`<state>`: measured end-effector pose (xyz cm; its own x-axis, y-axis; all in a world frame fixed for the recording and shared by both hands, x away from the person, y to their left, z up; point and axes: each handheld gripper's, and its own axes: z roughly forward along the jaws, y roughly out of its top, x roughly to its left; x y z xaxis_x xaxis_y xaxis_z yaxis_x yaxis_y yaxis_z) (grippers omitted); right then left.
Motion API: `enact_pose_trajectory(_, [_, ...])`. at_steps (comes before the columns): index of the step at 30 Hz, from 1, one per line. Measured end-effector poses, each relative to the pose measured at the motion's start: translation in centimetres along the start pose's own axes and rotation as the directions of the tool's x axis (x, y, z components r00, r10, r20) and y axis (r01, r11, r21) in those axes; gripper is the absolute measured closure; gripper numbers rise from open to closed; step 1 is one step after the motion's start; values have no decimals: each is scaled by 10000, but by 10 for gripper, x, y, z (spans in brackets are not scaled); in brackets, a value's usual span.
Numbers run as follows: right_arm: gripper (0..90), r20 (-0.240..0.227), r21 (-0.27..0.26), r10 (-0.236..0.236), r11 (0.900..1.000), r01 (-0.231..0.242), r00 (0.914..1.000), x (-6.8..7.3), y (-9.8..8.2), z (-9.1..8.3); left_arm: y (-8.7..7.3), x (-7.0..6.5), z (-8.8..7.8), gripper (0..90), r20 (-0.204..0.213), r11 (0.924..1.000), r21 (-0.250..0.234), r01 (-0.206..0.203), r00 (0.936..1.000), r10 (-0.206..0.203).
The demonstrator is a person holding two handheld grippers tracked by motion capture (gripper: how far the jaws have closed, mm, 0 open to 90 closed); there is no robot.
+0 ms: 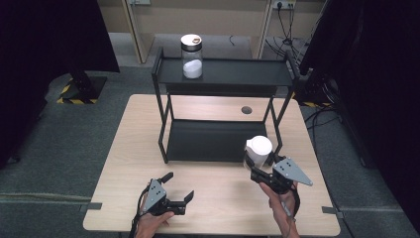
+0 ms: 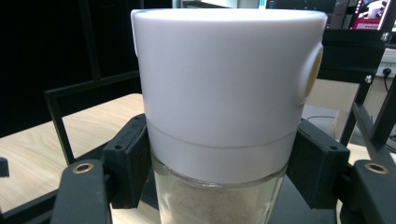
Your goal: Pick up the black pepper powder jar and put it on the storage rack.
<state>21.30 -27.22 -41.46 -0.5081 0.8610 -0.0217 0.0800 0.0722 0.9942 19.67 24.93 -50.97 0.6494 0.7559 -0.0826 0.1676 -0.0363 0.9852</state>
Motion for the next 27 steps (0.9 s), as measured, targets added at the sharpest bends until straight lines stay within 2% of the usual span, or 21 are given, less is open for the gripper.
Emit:
enact_pose_trajectory(7, [308, -138, -124, -123, 9998, 122, 9998, -1, 14, 3, 0, 0, 0, 3, -4, 10000, 5, 15, 10000, -15])
enact_pose_trajectory(27, [308, -977, -260, -212, 9995, 188, 9950, -6, 61, 16, 0, 0, 0, 3, -30, 10000, -9, 30, 10000, -30])
